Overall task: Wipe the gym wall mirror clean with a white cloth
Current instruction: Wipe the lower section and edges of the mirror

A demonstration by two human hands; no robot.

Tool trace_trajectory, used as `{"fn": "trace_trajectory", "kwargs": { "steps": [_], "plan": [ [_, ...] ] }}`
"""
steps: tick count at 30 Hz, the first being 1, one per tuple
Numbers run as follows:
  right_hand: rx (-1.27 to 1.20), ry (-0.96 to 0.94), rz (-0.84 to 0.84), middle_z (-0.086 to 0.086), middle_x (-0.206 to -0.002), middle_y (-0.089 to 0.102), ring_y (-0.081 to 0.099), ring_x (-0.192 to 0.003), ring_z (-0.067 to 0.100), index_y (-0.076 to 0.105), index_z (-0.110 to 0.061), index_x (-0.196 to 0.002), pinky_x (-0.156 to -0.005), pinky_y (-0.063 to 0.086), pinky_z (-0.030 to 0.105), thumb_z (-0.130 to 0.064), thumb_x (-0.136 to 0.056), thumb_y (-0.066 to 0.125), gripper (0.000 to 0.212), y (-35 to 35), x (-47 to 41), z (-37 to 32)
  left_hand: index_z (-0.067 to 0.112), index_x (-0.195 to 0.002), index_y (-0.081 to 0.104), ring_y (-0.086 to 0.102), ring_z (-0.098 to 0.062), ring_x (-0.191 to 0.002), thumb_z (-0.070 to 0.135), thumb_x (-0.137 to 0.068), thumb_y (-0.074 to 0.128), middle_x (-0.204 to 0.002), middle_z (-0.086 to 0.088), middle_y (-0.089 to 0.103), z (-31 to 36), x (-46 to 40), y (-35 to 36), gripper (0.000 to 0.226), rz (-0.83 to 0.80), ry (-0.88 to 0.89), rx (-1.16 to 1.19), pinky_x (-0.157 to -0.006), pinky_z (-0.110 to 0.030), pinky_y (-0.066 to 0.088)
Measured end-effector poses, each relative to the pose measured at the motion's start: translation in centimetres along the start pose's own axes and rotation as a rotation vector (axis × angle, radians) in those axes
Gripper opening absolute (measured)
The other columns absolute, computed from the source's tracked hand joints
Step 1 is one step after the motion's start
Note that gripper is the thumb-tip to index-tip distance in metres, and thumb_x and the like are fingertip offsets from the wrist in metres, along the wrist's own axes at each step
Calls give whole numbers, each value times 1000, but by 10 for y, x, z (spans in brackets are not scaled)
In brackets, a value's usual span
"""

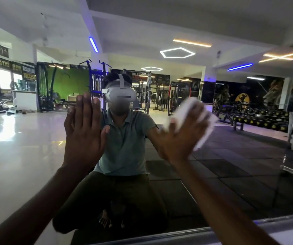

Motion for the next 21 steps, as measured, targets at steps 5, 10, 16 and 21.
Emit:
{"fn": "trace_trajectory", "kwargs": {
  "steps": [5, 10, 16, 21],
  "plan": [
    [36, -714, -300, 12, -177, 2, -8, -162, 41, 10, -16, -169, -130, -4, 58, -53, -106, 43, 80, 41, 86, -129, 1, -166, 8, 3, -37, -163, 42, -110, 33, -174, -24, 2, -3, 1, -1, 74, -29, 52, 6, -129, -54, 14],
    [137, -642, -197, 14, -177, 9, 1, -163, 39, 14, -18, -170, -130, 4, 61, -53, -107, 29, 73, 21, 11, -39, 5, -167, 6, 3, -36, -163, 46, -111, 29, -174, -21, 0, -10, 4, -4, 74, -47, 149, -40, -129, -48, 9],
    [87, 62, 33, 17, -176, 11, 7, -162, 42, 15, -12, -169, -128, 11, 62, -56, -105, 26, 79, 3, -2, -26, 4, -167, 9, 2, -36, -163, 43, -111, 31, -174, -22, 1, -7, 6, -2, 72, -19, 113, -5, -131, -51, 9],
    [35, -626, -295, 13, -176, -3, -7, -162, 41, 12, -16, -169, -130, -1, 60, -54, -106, 35, 77, 40, 89, -137, 6, -168, 13, 10, -35, -162, 36, -107, 42, -175, -19, 9, -17, 5, -8, 74, 24, 152, 57, -127, -51, 15]
  ]
}}
Point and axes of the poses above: each hand's wrist, its own x-axis away from the middle knuckle, its own y-axis out of the palm, z = x × y, the point moved 9 cm from there along -x, towards the middle knuckle
